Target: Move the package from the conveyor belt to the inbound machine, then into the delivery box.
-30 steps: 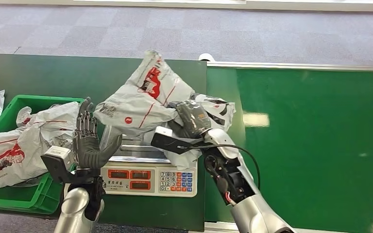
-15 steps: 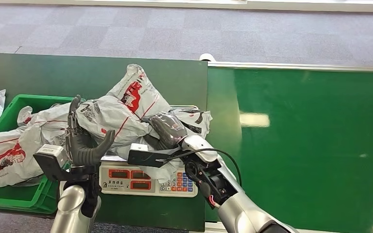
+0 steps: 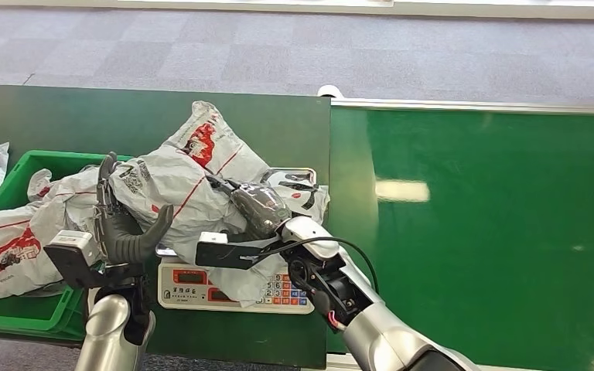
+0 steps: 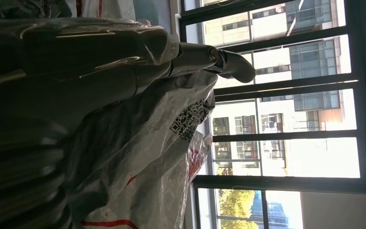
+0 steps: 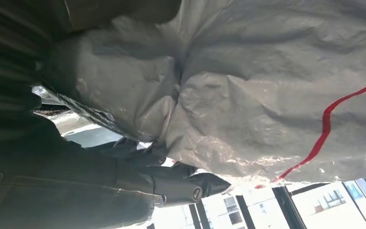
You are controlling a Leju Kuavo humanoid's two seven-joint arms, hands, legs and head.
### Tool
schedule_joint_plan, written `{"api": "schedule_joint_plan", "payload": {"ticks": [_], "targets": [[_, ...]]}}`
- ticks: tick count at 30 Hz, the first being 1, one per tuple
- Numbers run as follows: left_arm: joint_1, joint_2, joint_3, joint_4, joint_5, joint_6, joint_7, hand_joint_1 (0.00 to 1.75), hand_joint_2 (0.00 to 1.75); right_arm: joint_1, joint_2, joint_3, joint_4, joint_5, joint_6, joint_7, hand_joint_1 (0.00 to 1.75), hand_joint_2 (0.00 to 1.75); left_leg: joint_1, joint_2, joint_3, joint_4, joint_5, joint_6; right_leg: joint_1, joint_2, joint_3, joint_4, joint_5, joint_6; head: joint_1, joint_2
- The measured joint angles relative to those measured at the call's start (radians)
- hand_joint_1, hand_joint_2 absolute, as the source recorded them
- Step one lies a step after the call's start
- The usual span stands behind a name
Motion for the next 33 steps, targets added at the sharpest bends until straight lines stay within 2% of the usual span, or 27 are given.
{"api": "schedule_joint_plan", "payload": {"ticks": [7,12,16,19,25,29,33], "targets": [[-0.001,0.0,0.007,0.0,0.0,0.0,0.0,0.0,1.75,-0.005,0.0,0.005,0.012,-0.018,0.002,-0.009,0.0,1.75,0.0,0.0,0.0,0.0,0.0,0.0,0.0,0.0,0.0,0.0,0.0,0.0,0.0,0.0],[-0.005,0.0,0.012,0.0,-0.002,0.0,-0.002,0.0,1.75,-0.001,-0.002,-0.03,-0.002,-0.152,0.029,-0.101,0.0,1.75,0.0,0.0,0.0,0.0,0.0,0.0,0.0,0.0,0.0,0.0,0.0,0.0,0.0,0.0],[-0.005,0.0,0.018,-0.001,-0.015,0.006,-0.008,0.0,1.75,0.028,-0.01,-0.085,-0.103,-0.258,0.017,-0.16,0.0,1.75,0.0,0.0,0.0,0.0,0.0,0.0,0.0,0.0,0.0,0.0,0.0,0.0,0.0,0.0],[-0.003,0.0,0.03,-0.004,-0.027,0.014,-0.009,0.0,1.75,0.06,-0.022,-0.131,-0.219,-0.336,-0.023,-0.173,0.0,1.75,0.0,0.0,0.0,0.0,0.0,0.0,0.0,0.0,0.0,0.0,0.0,0.0,0.0,0.0],[0.032,0.0,0.091,-0.058,-0.054,0.031,-0.009,0.0,1.75,0.193,-0.051,-0.31,-0.642,-0.656,-0.267,-0.201,0.0,1.75,0.0,-0.001,0.0,0.0,0.0,0.0,-0.001,-0.001,-0.001,0.0,0.0,0.0,0.0,0.0],[0.064,0.003,0.134,-0.096,-0.069,0.023,-0.01,0.0,1.75,0.309,-0.078,-0.435,-0.932,-0.689,-0.366,-0.243,0.0,1.75,-0.001,0.0,-0.001,0.0,-0.001,0.0,-0.001,0.0,-0.001,0.0,0.0,0.0,0.0,0.0],[0.076,0.006,0.157,-0.117,-0.095,0.039,-0.019,0.0,1.75,0.389,-0.093,-0.499,-1.089,-0.682,-0.392,-0.273,0.0,1.75,0.0,0.0,0.0,0.0,-0.001,0.0,-0.001,0.0,-0.001,-0.001,0.0,0.0,0.0,0.0]]}}
